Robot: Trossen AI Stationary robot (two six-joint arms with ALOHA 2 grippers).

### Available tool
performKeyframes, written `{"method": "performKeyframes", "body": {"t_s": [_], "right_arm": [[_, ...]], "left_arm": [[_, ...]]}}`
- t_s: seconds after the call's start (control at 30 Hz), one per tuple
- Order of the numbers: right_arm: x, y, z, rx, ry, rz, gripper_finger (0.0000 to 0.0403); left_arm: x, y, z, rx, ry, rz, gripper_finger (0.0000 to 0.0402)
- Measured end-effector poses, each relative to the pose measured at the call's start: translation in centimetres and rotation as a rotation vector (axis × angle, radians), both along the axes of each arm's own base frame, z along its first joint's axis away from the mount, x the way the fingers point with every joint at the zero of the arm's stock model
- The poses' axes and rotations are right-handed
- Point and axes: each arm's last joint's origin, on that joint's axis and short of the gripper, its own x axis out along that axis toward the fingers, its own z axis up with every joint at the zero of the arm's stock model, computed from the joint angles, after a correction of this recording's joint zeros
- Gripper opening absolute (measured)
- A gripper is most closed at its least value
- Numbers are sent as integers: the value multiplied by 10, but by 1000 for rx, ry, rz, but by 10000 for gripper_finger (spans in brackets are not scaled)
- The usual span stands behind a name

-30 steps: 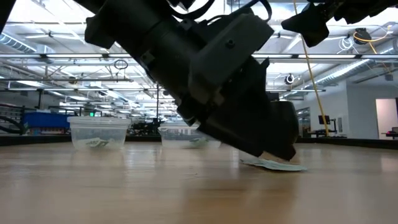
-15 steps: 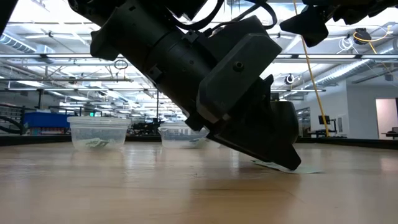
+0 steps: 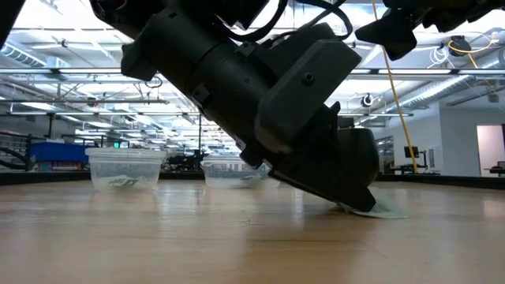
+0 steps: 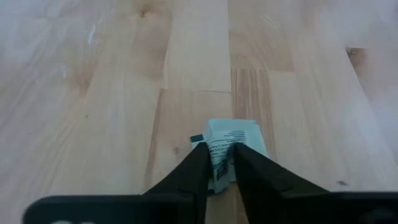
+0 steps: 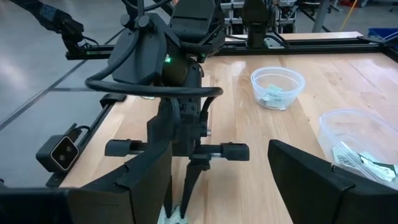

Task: Pick and place Stevia / Truvia into bins
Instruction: Put the stevia packet into the round container

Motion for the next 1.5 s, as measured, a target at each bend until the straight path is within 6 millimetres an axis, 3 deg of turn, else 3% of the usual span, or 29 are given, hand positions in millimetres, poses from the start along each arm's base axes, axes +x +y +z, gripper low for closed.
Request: {"method": "performKeyframes", "body": {"t_s": [0.2, 0.53, 0.77, 1.03, 1.23, 1.5], "right_arm": [[-1, 0, -3, -8, 31, -2, 258], [-2, -1, -6, -4, 24, 0, 258], [-9, -4, -26, 43, -19, -3, 258], [-12, -6, -32, 56, -48, -1, 258], [-12, -6, -32, 55, -49, 0, 258], [-11, -5, -31, 76, -61, 19, 258]], "left_arm": [[-3, 1, 18, 26, -11, -41, 42], [-27, 13, 77, 133, 57, -3, 13], [-69, 26, 102, 271, 273, 192, 41], [-126, 38, 126, 395, 461, 515, 11], [-140, 53, 127, 401, 427, 750, 27], [-157, 84, 82, 339, 608, 904, 66]]}}
